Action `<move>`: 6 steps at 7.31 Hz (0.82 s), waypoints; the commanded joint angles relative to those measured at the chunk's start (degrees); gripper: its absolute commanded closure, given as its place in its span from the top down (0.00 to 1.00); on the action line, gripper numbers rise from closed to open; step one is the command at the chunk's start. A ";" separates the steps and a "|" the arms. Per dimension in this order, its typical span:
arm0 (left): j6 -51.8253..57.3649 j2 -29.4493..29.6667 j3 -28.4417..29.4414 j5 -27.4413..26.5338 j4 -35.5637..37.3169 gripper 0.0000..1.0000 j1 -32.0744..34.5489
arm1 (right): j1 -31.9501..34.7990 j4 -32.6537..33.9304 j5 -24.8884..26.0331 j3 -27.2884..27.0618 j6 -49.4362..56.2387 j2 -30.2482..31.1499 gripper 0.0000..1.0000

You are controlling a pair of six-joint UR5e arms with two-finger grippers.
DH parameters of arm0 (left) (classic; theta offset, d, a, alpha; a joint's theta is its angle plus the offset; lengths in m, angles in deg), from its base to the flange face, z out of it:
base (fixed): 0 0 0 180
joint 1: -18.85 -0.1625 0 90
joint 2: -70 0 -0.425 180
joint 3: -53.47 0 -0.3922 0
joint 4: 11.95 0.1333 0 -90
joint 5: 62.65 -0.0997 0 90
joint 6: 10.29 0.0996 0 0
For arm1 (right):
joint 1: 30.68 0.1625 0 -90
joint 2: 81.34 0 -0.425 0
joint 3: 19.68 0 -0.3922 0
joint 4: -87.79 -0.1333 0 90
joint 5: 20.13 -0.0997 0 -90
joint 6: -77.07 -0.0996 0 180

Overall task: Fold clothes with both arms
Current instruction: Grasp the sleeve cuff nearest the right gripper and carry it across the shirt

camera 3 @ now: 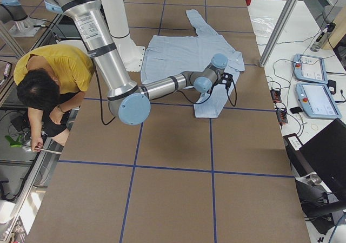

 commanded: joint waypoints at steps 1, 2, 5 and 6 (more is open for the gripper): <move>0.00 -0.33 -0.66 0.05 0.01 1.00 0.00 | -5.18 0.04 9.51 9.32 -15.15 -16.72 0.00; 0.00 -0.33 -0.67 -0.04 0.01 1.00 -0.09 | -7.11 -0.13 13.64 16.00 -19.13 -24.55 0.00; 0.00 -0.33 -1.19 0.05 -0.08 1.00 -0.09 | -14.93 -0.40 21.85 19.14 -24.25 -31.39 0.00; 0.00 -0.33 -1.19 0.39 -0.08 1.00 -0.09 | -15.82 -0.40 21.85 19.32 -24.70 -32.44 0.00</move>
